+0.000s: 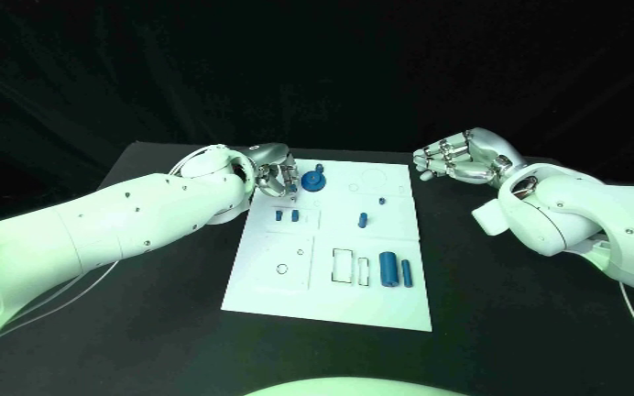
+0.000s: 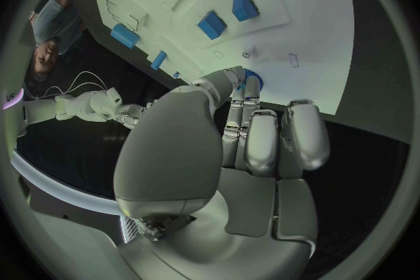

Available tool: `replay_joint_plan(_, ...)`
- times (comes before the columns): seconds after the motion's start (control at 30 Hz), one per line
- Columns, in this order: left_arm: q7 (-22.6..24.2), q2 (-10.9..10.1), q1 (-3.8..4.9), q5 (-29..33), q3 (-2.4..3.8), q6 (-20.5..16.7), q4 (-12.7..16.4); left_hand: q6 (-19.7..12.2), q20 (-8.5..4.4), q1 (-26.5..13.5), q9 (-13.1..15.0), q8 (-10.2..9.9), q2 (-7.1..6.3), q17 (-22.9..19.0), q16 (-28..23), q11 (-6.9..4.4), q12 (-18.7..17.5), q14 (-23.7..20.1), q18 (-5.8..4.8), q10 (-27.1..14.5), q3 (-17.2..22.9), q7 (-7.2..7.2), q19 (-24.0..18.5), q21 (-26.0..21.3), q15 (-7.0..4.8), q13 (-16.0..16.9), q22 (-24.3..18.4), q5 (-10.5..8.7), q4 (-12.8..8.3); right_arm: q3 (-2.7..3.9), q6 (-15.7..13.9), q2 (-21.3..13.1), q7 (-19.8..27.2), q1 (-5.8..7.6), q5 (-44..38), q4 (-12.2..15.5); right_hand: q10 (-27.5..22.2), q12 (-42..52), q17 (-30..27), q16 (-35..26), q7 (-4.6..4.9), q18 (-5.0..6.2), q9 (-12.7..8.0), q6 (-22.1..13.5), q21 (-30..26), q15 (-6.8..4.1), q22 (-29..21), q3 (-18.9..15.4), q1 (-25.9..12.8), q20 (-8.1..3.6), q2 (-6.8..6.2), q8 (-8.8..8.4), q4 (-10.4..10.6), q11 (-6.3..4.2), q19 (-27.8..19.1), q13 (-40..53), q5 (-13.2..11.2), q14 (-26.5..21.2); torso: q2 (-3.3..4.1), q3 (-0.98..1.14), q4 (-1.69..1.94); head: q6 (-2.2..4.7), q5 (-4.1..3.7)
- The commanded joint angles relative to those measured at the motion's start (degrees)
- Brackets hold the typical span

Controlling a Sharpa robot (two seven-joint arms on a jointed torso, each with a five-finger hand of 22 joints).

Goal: Assemble the parts on the task board

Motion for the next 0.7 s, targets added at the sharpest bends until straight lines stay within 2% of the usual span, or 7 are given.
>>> replay_joint_plan(0.03, -0.1, 0.4, 0.06, 0.9, 0.03, 1.9, -0.6, 0.5, 0.12, -0.6, 0.0, -0.4, 0.03, -0.1, 0.2, 0.01, -0.3, 0.3, -1.15, 0.5, -0.4, -0.07, 0.2, 0.2, -0.38, 0.0, 0.0, -0.18, 0.0, 0.01, 0.1, 0.1, 0.6, -0.02, -0.4, 0.0, -0.4, 0.3, -0.1, 0.0, 0.05, 0.48, -0.1, -0.2, 0.3, -0.05, -0.1, 0.1, 0.3, 0.13, -0.09, 0.01, -0.1, -0.01, -0.4, -0.1, 0.4, -0.3, -0.01, 0.04, -0.01, -0.08, 0.07)
replay_joint_plan(0.2, -0.3, 0.8, 0.01, 0.9, 0.01, 2.4, -1.3, 0.5, 0.11, -0.6, 0.0, -0.4, 0.02, -0.1, 0.2, 0.01, -0.4, 0.3, -1.14, 0.5, -0.4, -0.08, 0.2, 0.2, -0.38, 0.0, 0.0, -0.19, 0.0, 0.01, 0.1, 0.1, 0.6, -0.02, -0.4, 0.0, -0.4, 0.3, -0.1, 0.0, 0.05, 0.48, -0.1, -0.2, 0.3, -0.05, -0.1, 0.1, 0.3, 0.13, -0.09, 0.01, -0.1, -0.01, -0.4, -0.1, 0.4, -0.3, 0.04, -0.01, -0.04, -0.19, 0.07)
replay_joint_plan(0.37, -0.4, 1.0, 0.0, 0.9, 0.0, 3.2, -1.7, 0.5, 0.11, -0.6, 0.0, -0.4, 0.02, -0.1, 0.2, 0.01, -0.4, 0.3, -1.14, 0.5, -0.4, -0.08, 0.2, 0.2, -0.38, 0.0, 0.0, -0.19, 0.0, 0.01, 0.1, 0.2, 0.6, -0.02, -0.4, 0.0, -0.4, 0.3, -0.1, 0.0, 0.05, 0.48, -0.1, -0.2, 0.3, -0.05, -0.1, 0.1, 0.3, 0.13, -0.09, 0.01, -0.1, -0.01, -0.4, -0.1, 0.4, -0.3, -0.03, 0.06, -0.07, -0.25, 0.03)
replay_joint_plan(0.7, -0.4, 1.1, -0.01, 0.8, -0.03, 5.1, -1.5, 0.5, 0.1, -0.7, 0.0, -0.4, 0.06, -0.1, 0.2, 0.0, -0.5, 0.3, -1.12, 0.5, -0.5, -0.09, 0.2, 0.1, -0.38, 0.0, -0.1, -0.21, 0.0, 0.01, 0.1, 0.3, 0.6, -0.02, -0.4, -0.1, -0.4, 0.3, -0.1, 0.0, 0.05, 0.48, -0.1, -0.2, 0.3, -0.05, -0.1, 0.1, 0.3, 0.13, -0.09, 0.01, -0.1, -0.01, -0.4, -0.1, 0.4, -0.3, -0.02, 0.03, -0.03, -0.24, 0.09)
